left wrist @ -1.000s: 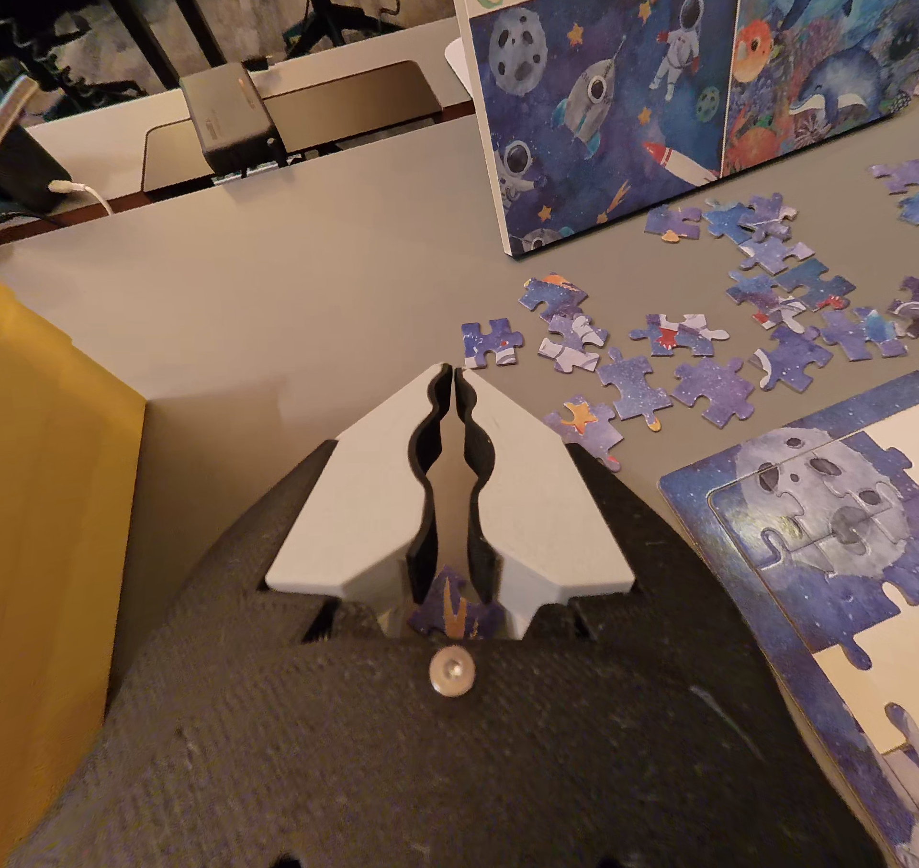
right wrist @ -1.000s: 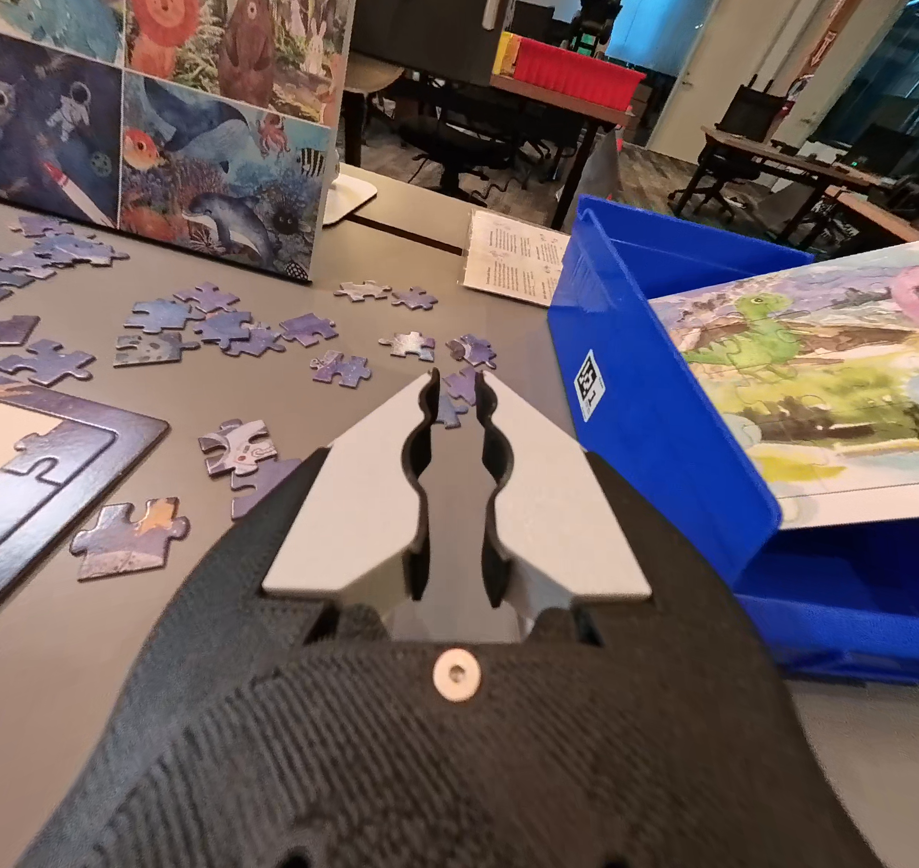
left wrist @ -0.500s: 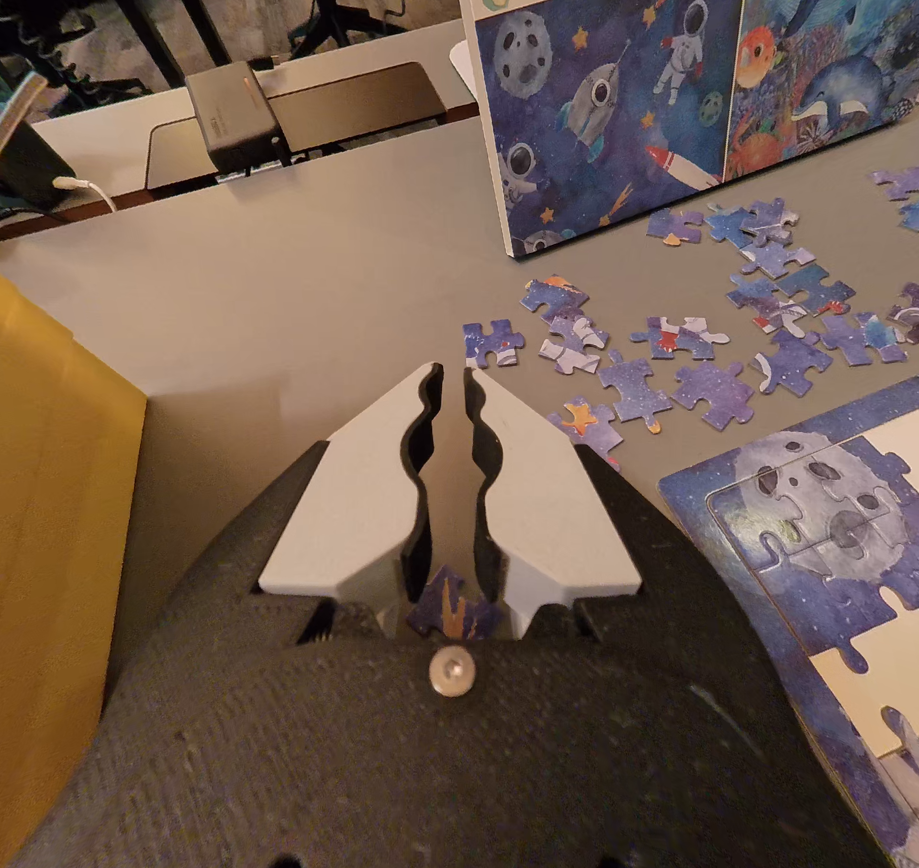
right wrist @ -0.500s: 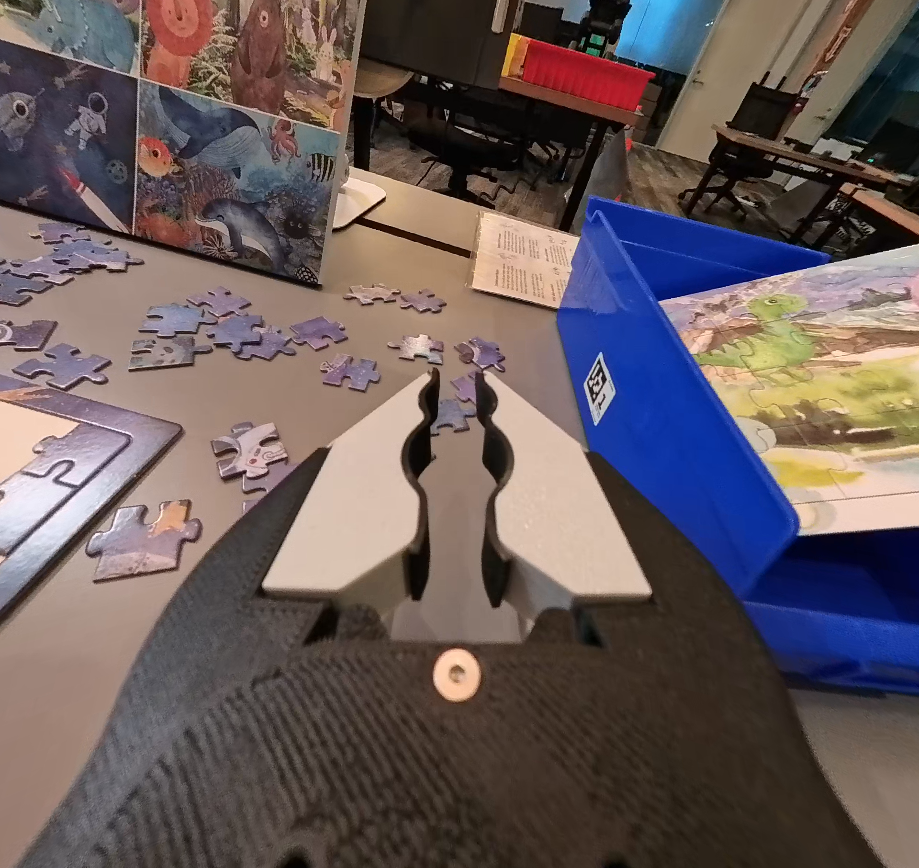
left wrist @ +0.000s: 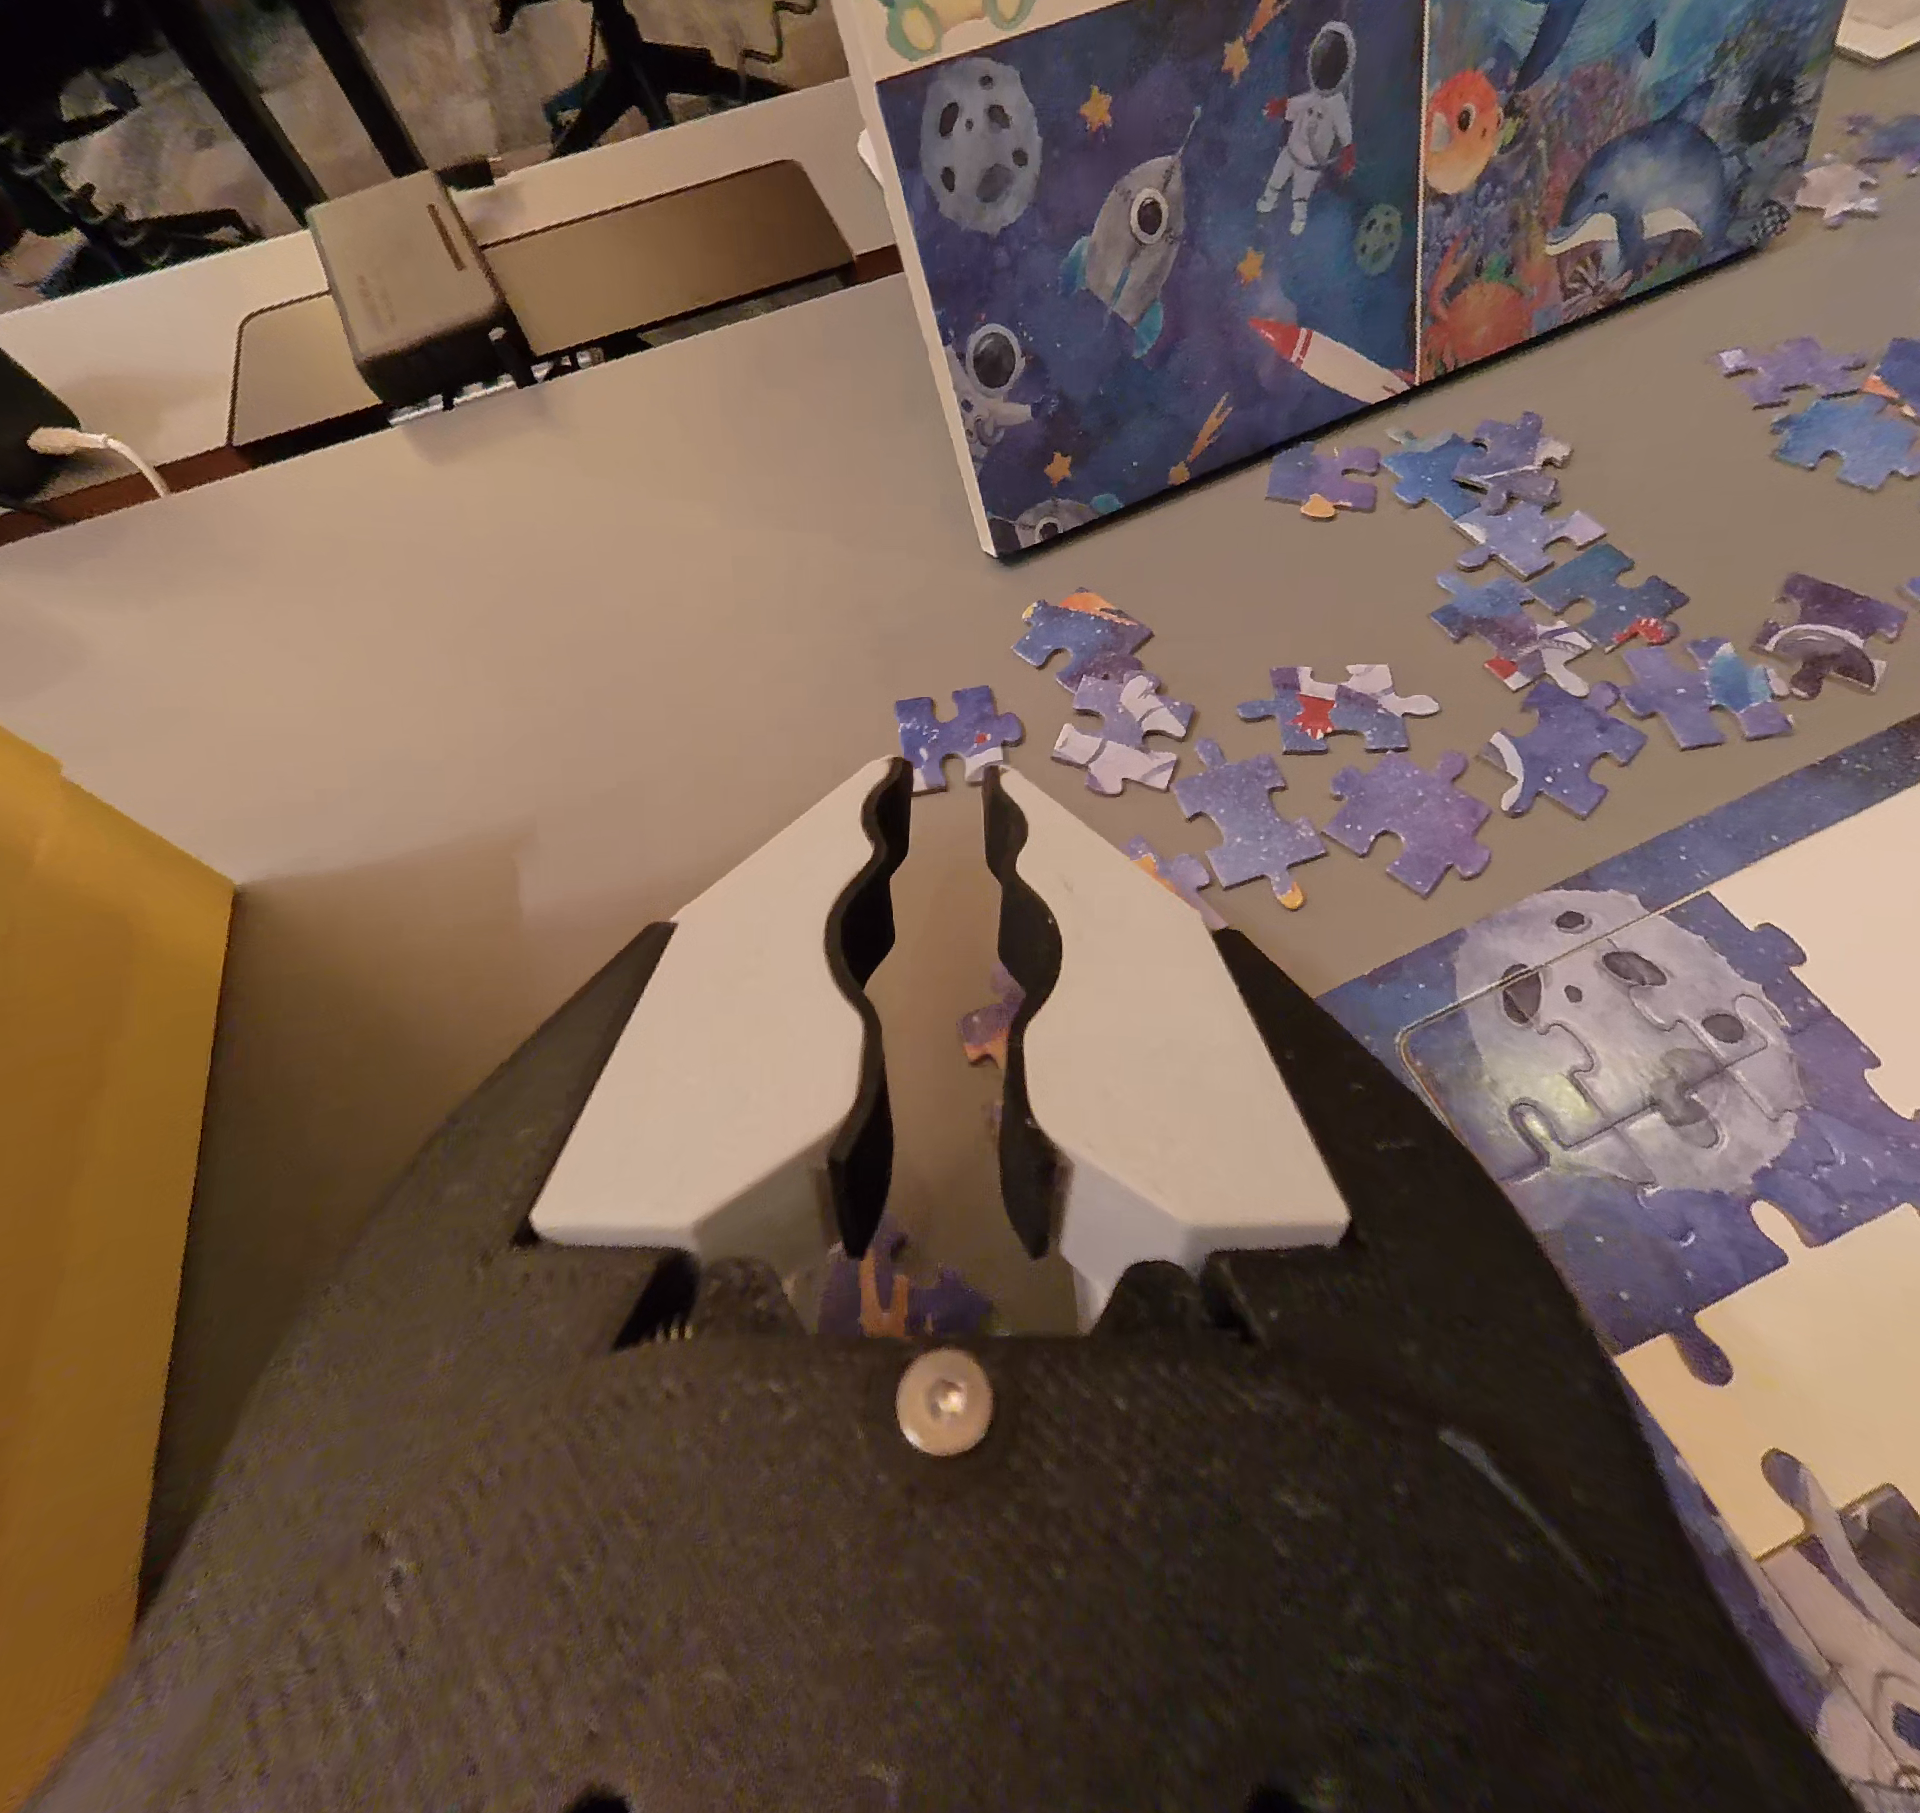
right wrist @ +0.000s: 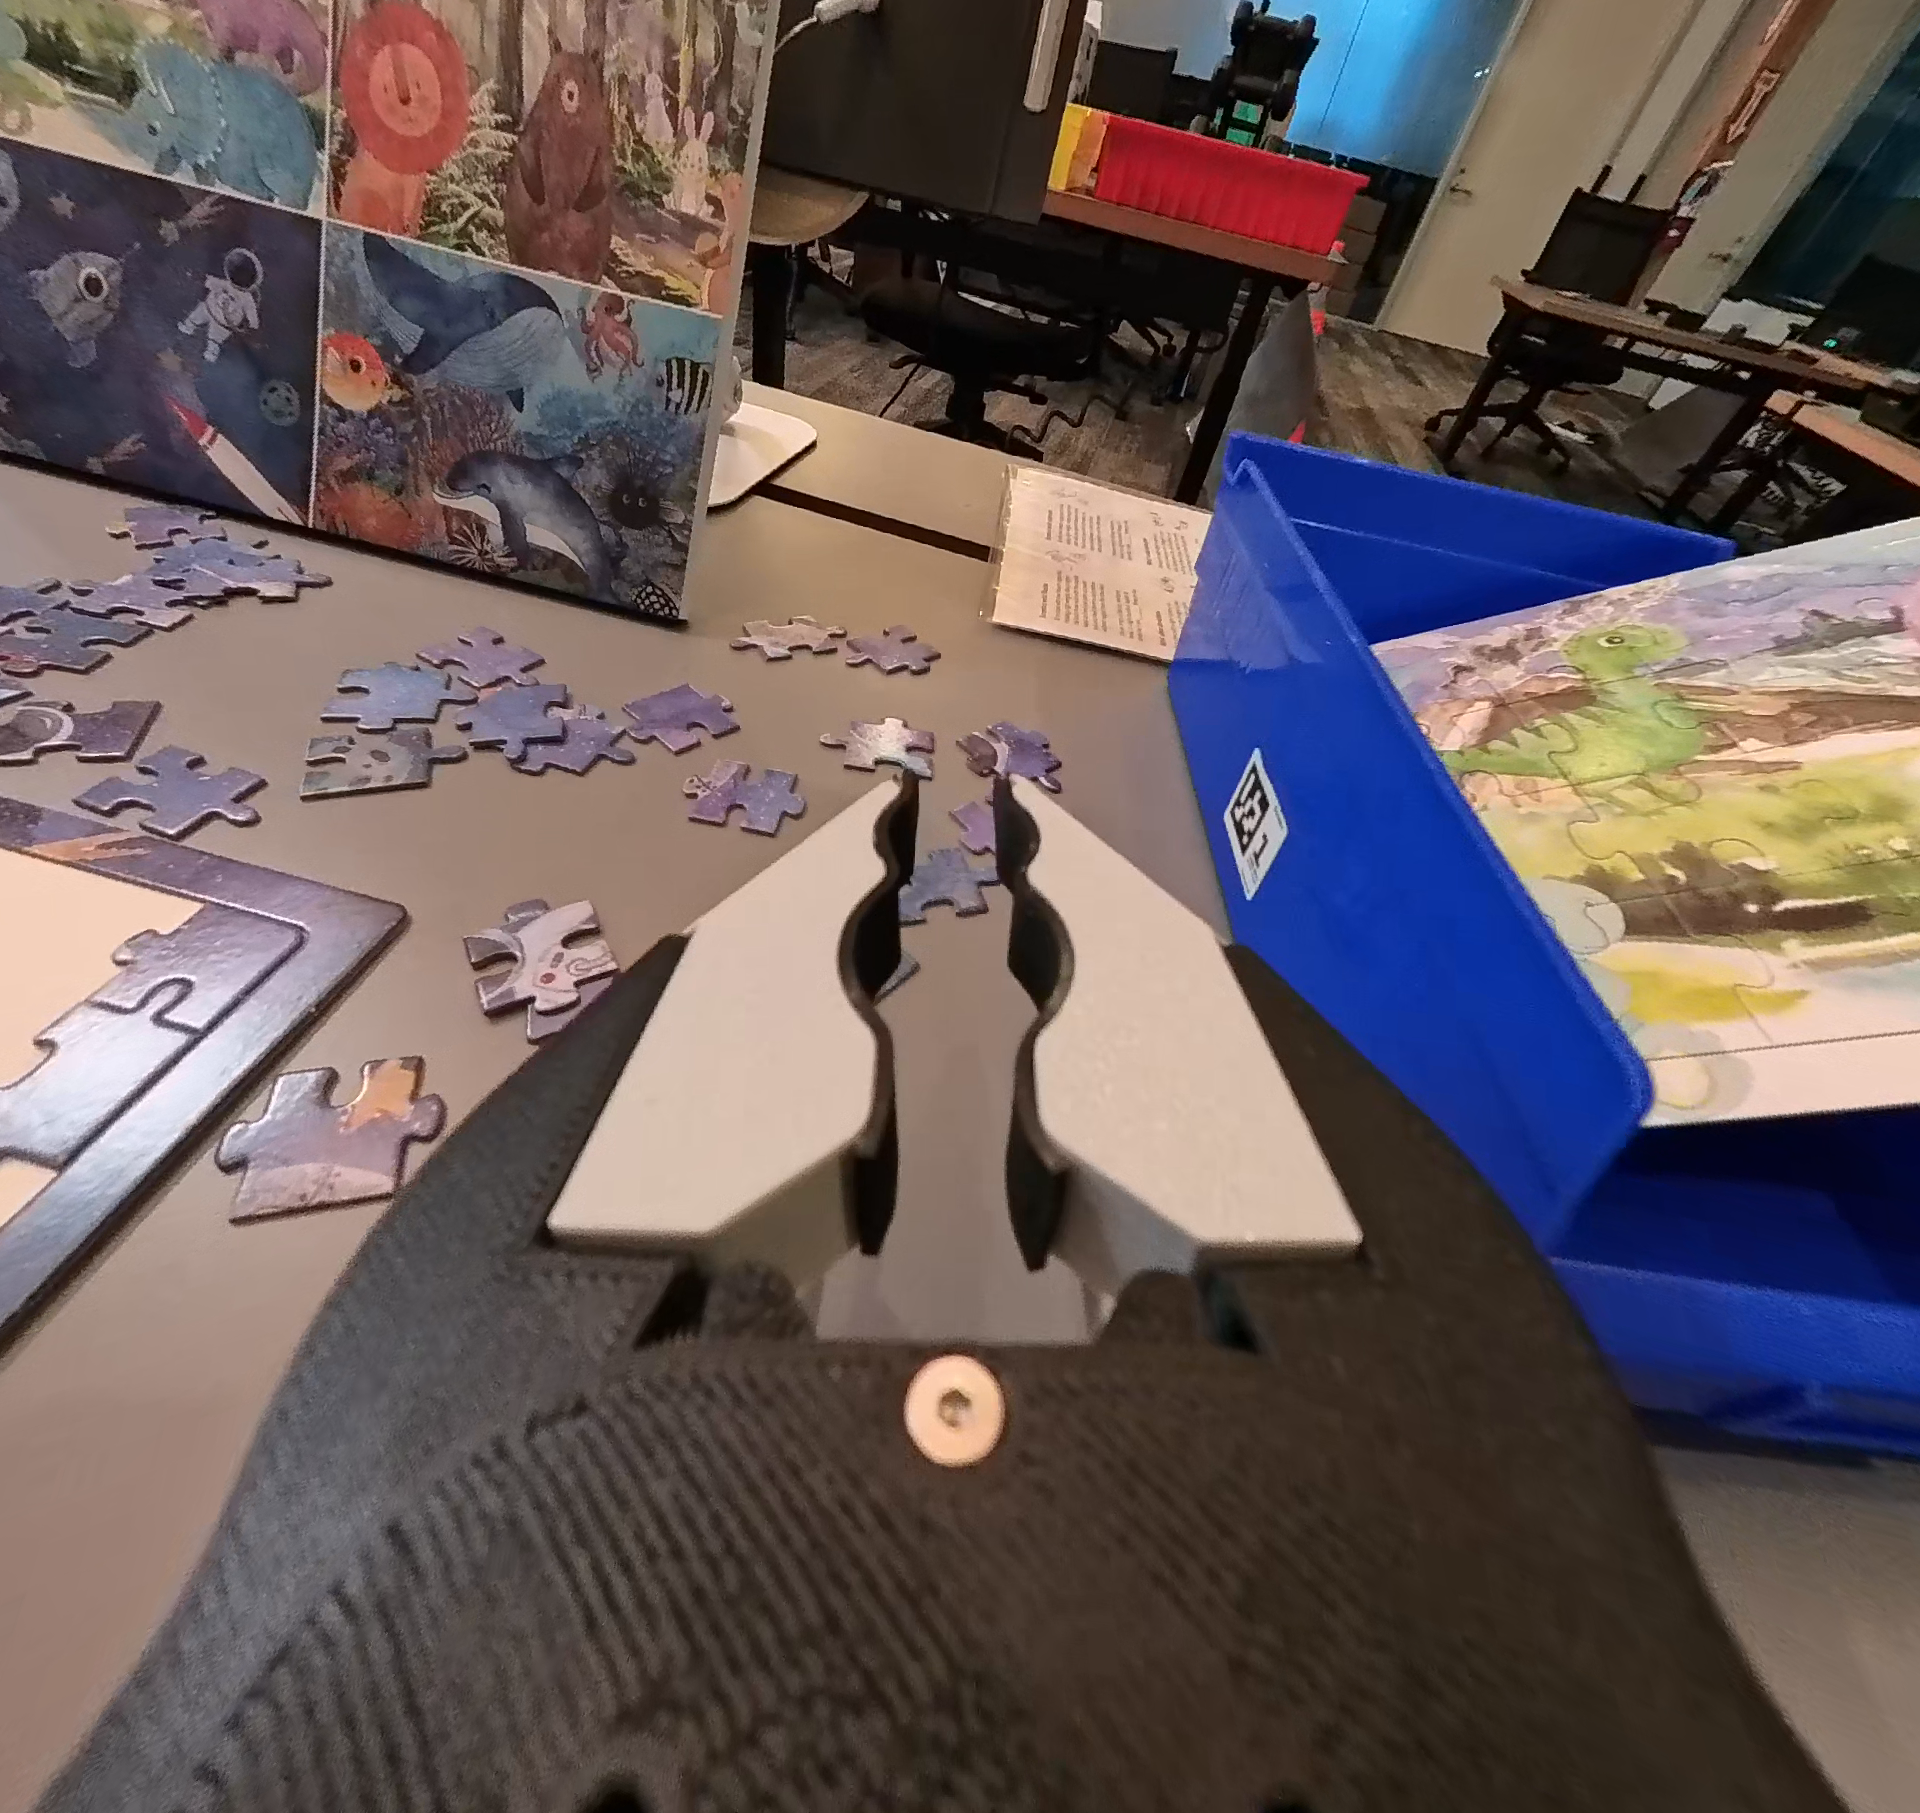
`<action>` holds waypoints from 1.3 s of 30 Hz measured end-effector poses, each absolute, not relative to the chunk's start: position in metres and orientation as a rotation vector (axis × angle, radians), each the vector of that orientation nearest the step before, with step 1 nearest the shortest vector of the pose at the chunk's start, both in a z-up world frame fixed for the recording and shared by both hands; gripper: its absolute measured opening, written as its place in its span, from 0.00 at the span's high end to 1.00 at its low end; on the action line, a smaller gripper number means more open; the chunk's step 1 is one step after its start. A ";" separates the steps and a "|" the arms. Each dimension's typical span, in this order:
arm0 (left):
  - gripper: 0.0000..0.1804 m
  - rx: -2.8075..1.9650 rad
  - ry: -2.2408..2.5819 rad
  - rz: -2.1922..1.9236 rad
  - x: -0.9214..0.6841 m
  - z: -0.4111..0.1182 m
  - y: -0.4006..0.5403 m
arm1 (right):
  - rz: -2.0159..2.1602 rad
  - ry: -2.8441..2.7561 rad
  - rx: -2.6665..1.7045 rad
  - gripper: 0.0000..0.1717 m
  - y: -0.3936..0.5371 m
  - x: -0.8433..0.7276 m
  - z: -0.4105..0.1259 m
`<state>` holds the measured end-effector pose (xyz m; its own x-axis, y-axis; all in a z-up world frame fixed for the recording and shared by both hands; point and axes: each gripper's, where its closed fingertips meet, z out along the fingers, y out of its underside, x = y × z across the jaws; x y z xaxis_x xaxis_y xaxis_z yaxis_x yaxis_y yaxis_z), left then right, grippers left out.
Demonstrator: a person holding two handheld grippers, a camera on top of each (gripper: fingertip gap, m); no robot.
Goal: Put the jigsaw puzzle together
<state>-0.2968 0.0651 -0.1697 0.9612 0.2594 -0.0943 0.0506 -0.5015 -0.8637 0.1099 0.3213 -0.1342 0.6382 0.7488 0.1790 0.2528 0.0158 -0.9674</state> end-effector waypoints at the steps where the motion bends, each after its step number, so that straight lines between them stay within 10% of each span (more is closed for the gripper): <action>1: 0.93 -2.088 -0.214 0.256 -0.295 -0.170 0.066 | 0.475 -0.861 -1.549 0.93 0.321 0.110 -0.134; 39: 0.93 -2.138 -0.133 0.286 -0.279 -0.182 0.076 | 0.777 -1.404 -1.672 0.77 0.267 -0.028 -0.173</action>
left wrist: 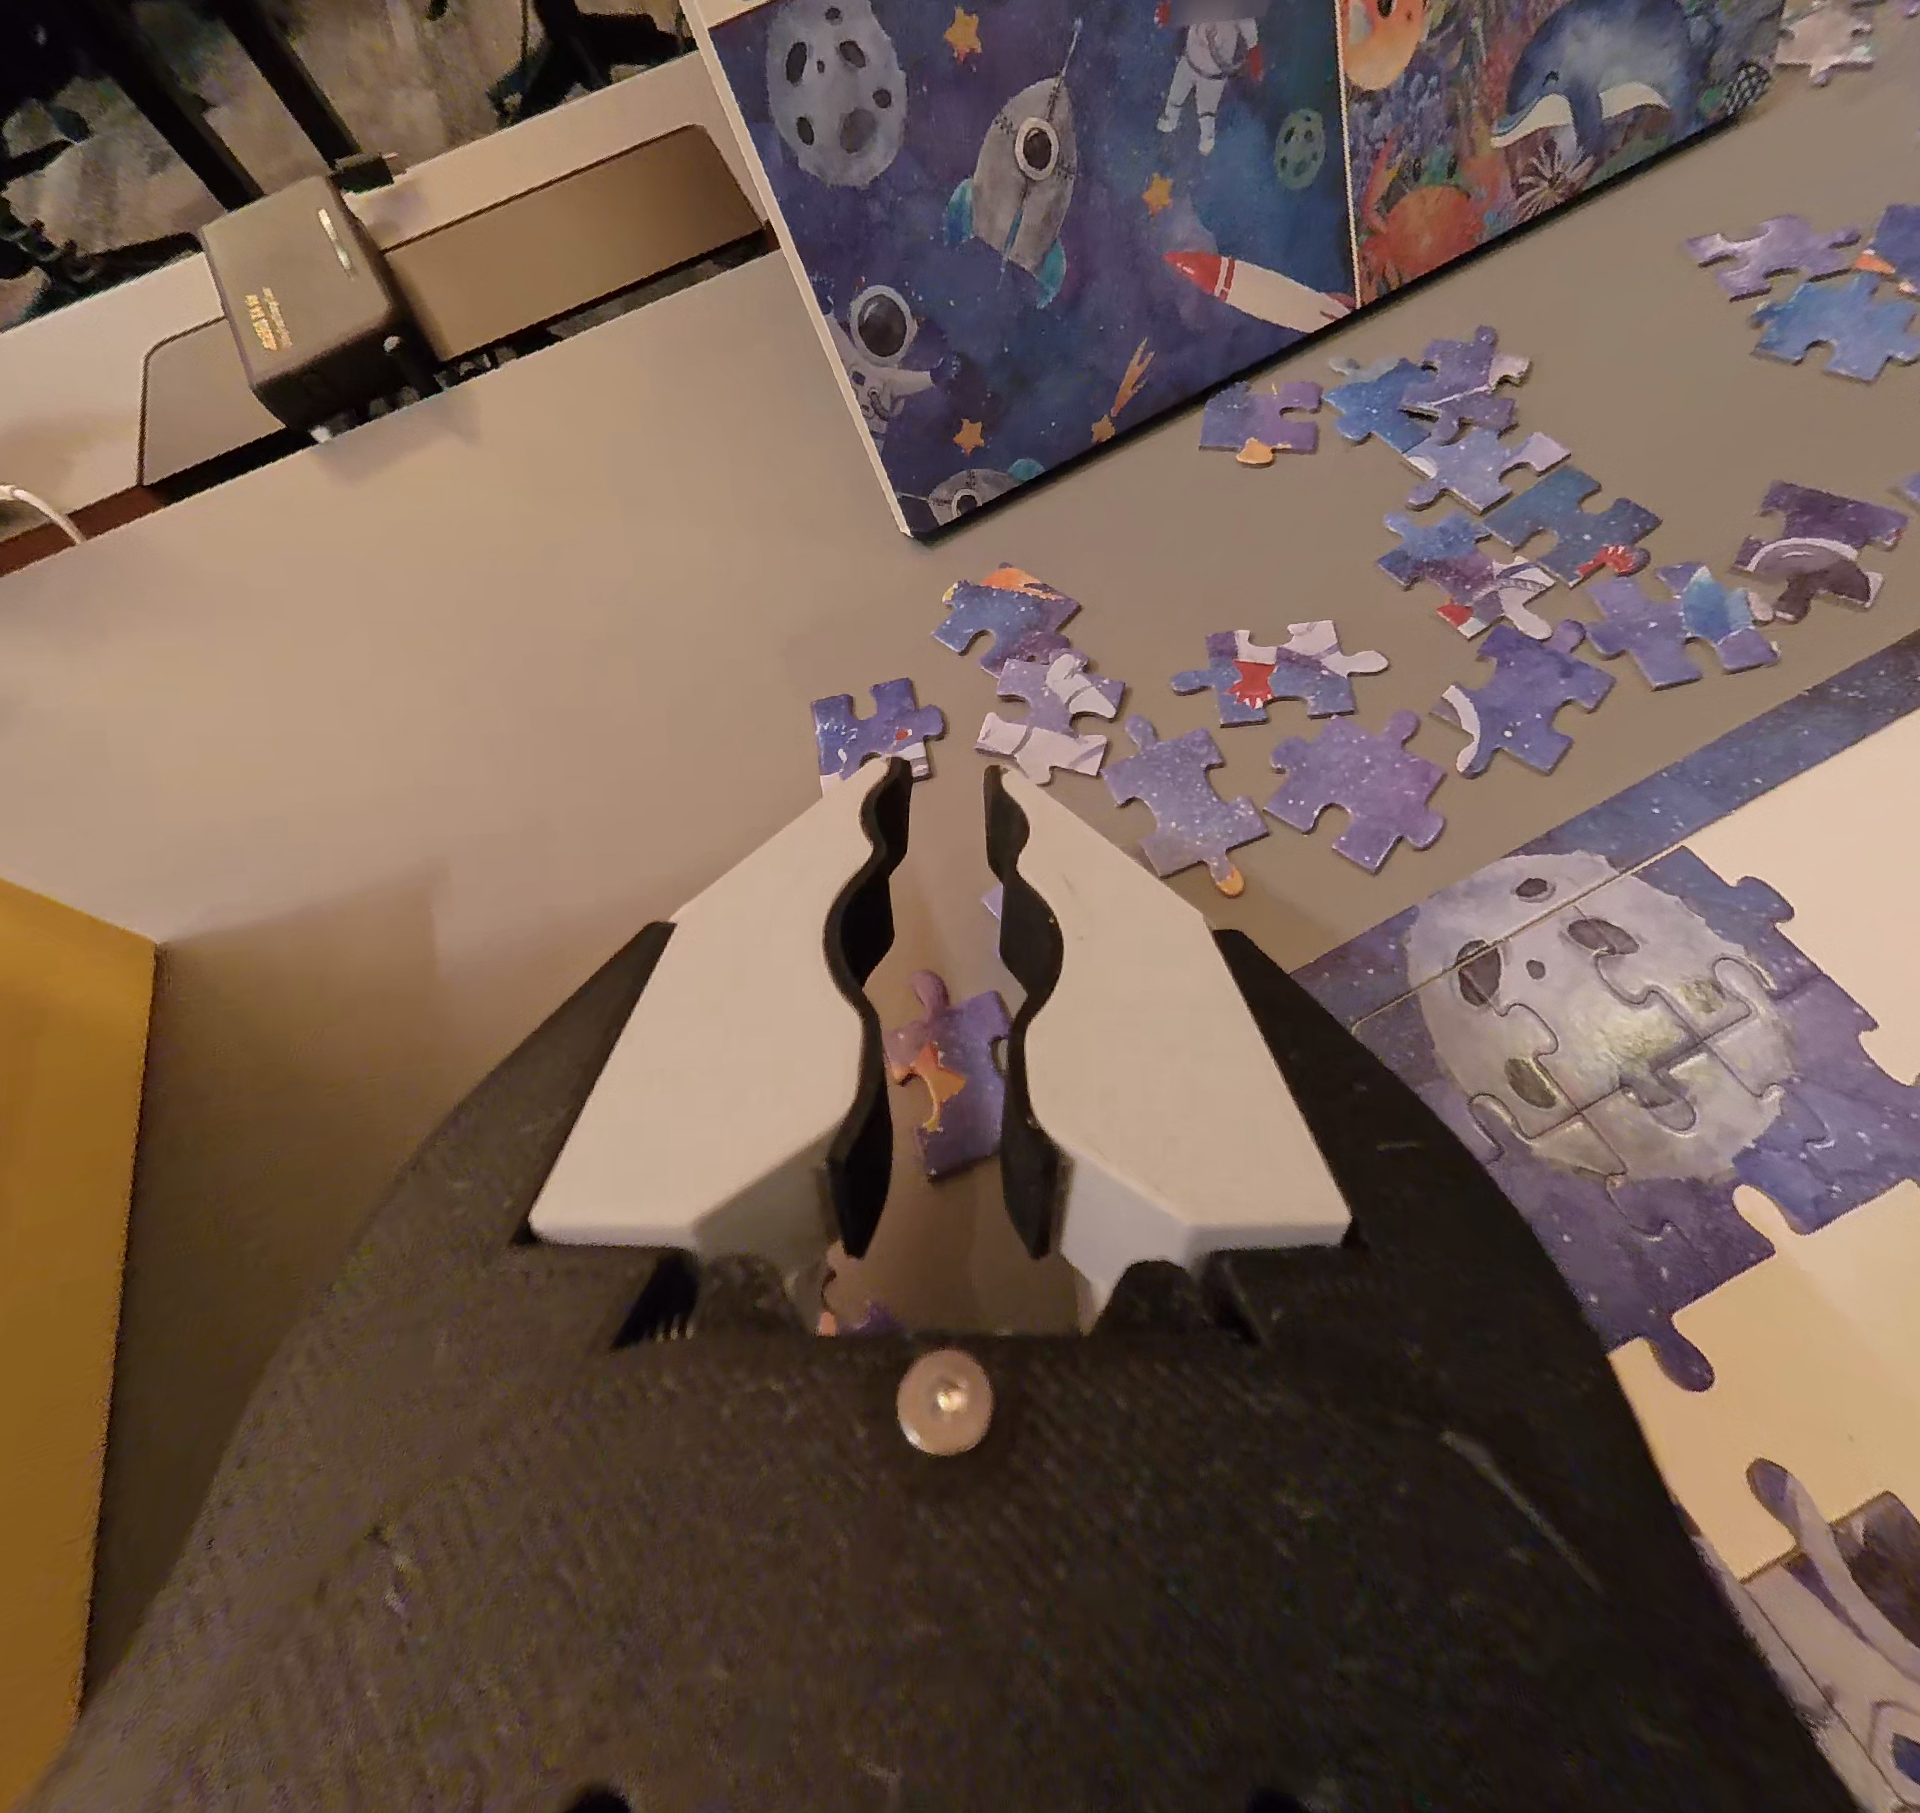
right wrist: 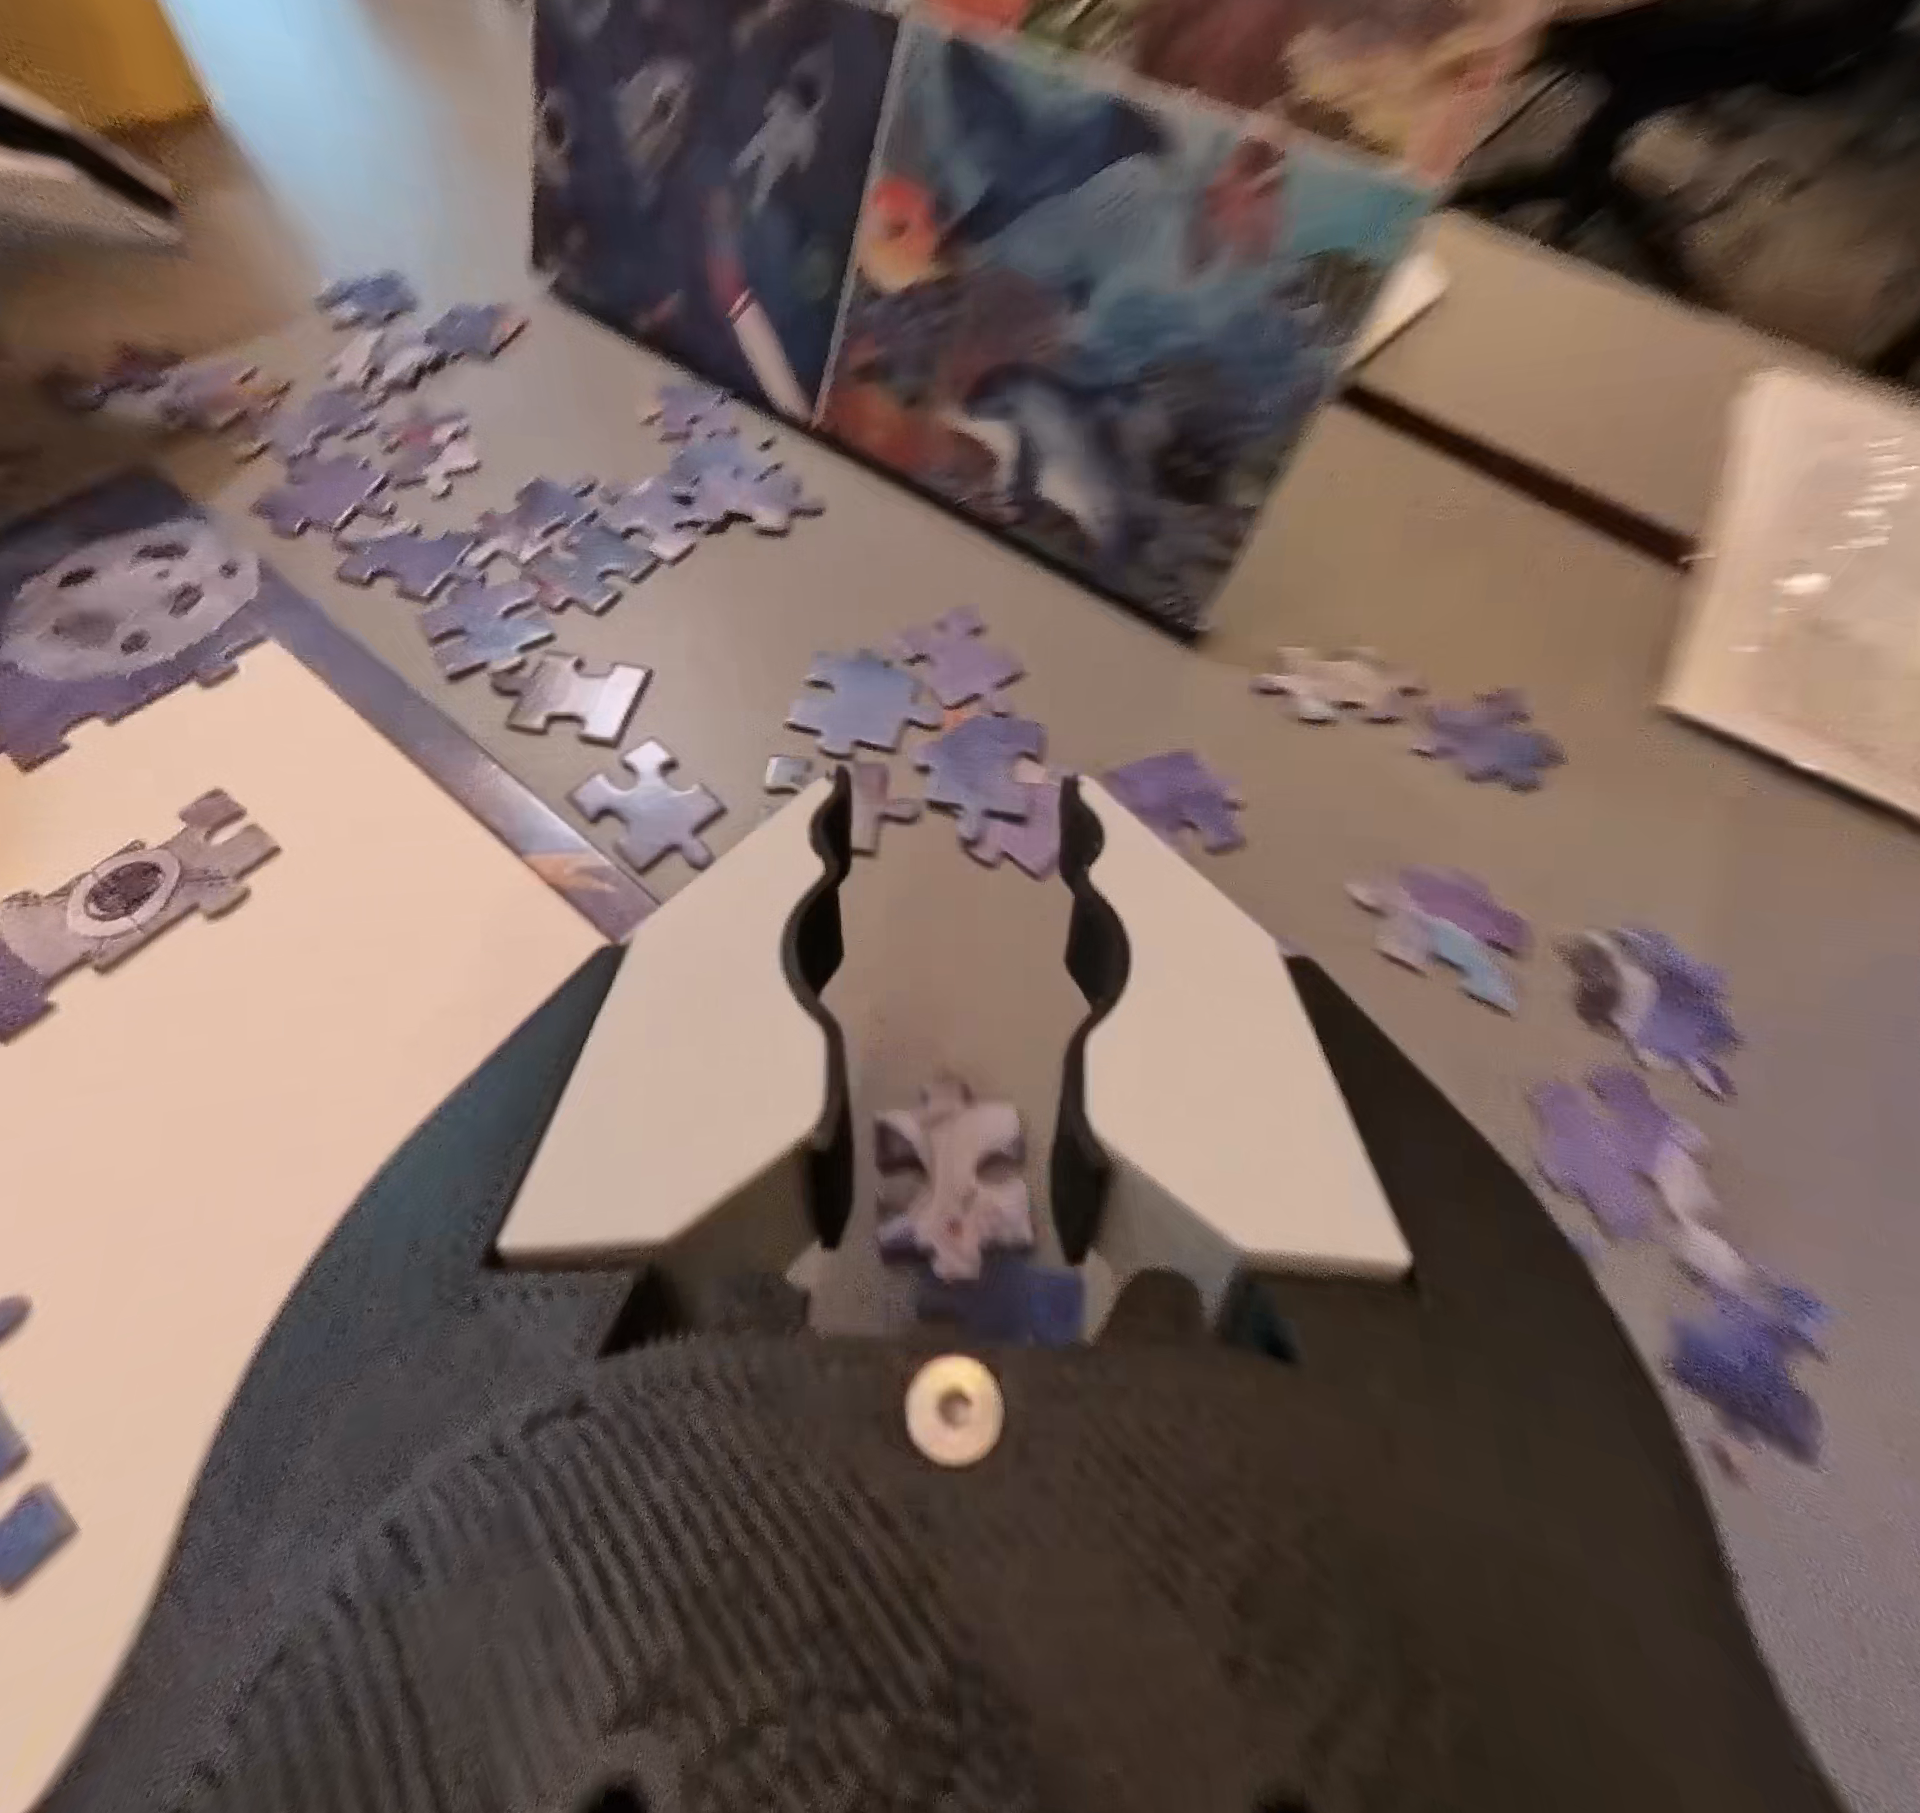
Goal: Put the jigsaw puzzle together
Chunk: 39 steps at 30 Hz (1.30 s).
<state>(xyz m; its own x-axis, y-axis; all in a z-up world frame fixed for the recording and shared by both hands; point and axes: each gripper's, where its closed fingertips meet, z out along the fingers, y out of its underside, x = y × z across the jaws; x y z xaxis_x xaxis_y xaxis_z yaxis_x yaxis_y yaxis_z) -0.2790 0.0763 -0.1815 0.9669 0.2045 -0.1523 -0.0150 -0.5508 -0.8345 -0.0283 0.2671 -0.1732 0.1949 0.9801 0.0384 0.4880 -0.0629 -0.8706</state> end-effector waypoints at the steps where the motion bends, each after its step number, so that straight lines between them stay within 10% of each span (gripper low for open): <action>1: 0.93 -2.139 -0.132 0.290 -0.280 -0.182 0.076 | 0.769 -1.475 -1.702 0.76 0.265 -0.038 -0.184; 39: 0.93 -2.140 -0.135 0.276 -0.281 -0.183 0.076 | 0.782 -1.729 -1.651 0.77 0.239 -0.059 -0.211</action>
